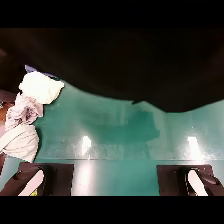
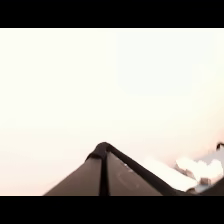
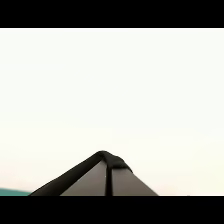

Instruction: Fold the shirts.

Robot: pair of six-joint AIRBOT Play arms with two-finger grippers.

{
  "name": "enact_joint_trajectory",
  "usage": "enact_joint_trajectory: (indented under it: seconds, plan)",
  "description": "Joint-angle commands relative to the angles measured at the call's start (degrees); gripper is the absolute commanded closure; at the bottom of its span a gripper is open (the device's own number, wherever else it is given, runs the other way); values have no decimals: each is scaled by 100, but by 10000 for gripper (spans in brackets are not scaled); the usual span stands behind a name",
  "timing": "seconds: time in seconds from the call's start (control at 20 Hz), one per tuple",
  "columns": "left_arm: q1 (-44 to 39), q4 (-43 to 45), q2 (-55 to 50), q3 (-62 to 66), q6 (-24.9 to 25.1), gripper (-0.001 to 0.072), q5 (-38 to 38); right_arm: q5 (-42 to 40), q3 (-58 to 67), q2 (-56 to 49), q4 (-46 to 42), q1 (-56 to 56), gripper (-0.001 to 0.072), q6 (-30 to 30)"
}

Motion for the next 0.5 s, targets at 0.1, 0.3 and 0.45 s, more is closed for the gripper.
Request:
enact_joint_trajectory:
  seconds: [0.1, 0.3, 0.45]
  plan:
    - [4, 584, 380, -96, 20, 683, 151, 1235, 1495, -603, -1495, -2, 699, 1001]
    - [4, 1397, -363, -1060, -791, 682, -1084, 2693, 1453, -1788, -1473, 138, 699, 1335]
    - [-181, 1394, -1451, -1980, -828, 681, -2164, 3523, 538, -2649, -1484, 570, 699, 1360]
